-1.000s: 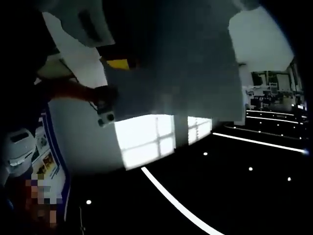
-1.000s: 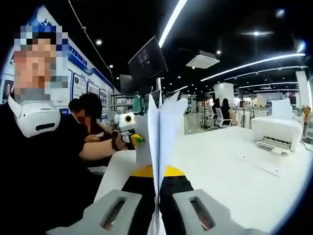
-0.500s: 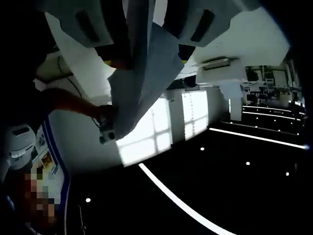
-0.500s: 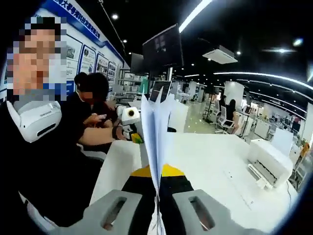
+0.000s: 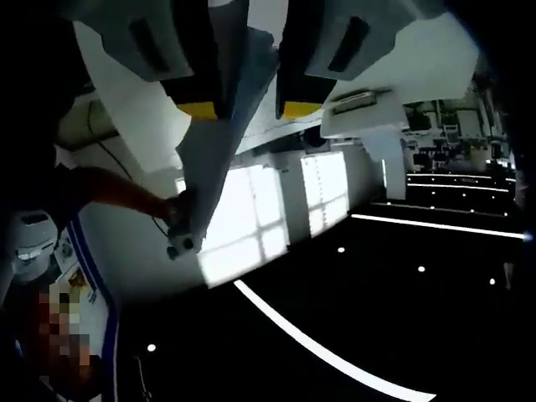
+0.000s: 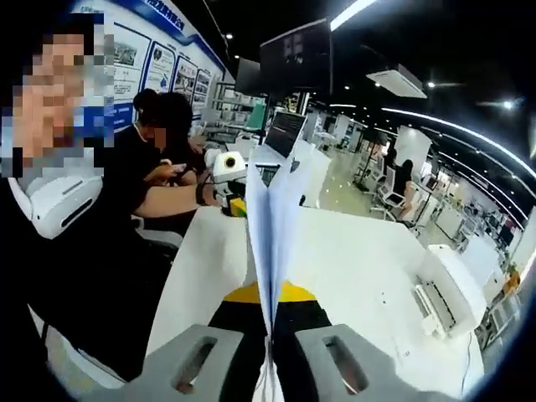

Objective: Organize the stack of printing papers by aligning and flattening the scattered papers on the table

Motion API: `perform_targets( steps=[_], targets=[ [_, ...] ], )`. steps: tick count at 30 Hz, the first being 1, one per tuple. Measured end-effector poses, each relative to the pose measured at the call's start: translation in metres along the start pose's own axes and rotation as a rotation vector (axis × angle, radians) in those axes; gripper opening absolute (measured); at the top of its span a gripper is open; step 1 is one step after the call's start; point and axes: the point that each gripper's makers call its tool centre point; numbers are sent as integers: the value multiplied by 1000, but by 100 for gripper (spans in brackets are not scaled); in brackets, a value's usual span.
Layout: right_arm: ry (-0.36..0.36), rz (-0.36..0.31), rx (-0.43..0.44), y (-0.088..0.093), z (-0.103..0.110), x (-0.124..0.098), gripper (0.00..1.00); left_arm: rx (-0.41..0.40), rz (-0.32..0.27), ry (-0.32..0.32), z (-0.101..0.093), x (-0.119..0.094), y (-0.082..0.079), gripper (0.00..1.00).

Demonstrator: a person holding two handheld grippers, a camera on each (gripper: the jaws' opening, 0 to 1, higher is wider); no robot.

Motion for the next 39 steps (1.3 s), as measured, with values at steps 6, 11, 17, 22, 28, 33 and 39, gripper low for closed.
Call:
perform_targets(
  steps=[6, 11, 17, 22, 28, 33, 39],
  targets=[
    [-22, 62, -24, -9, 4, 8, 0, 38, 33, 52, -9, 18, -2, 30],
    [-49, 114, -51, -17, 9, 14, 0, 67, 50, 93, -16, 33, -8, 30],
    [-64, 157, -81, -24, 13, 22, 0, 83, 36, 137, -26, 48, -23, 27],
    [-70, 160, -92, -26, 15, 24, 0, 64, 60, 162, -31, 52, -20, 15],
    [-75, 163, -93, -24, 14, 27, 0, 42, 82, 173, -35, 50, -16, 6],
    [8, 103, -140, -28, -3, 28, 0, -36, 77, 181, -43, 47, -19, 5],
    [16, -9, -26, -27, -15, 19, 23, -69, 16, 172, -44, 44, -27, 4]
  ],
)
Point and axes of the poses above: the point that each gripper's makers call its tool centre point, and the gripper's own axes: x roughly forward along the fingers, z roughly to its left, y roughly out of its underside, and after that the axes turned 5 degrees about -z, right-handed
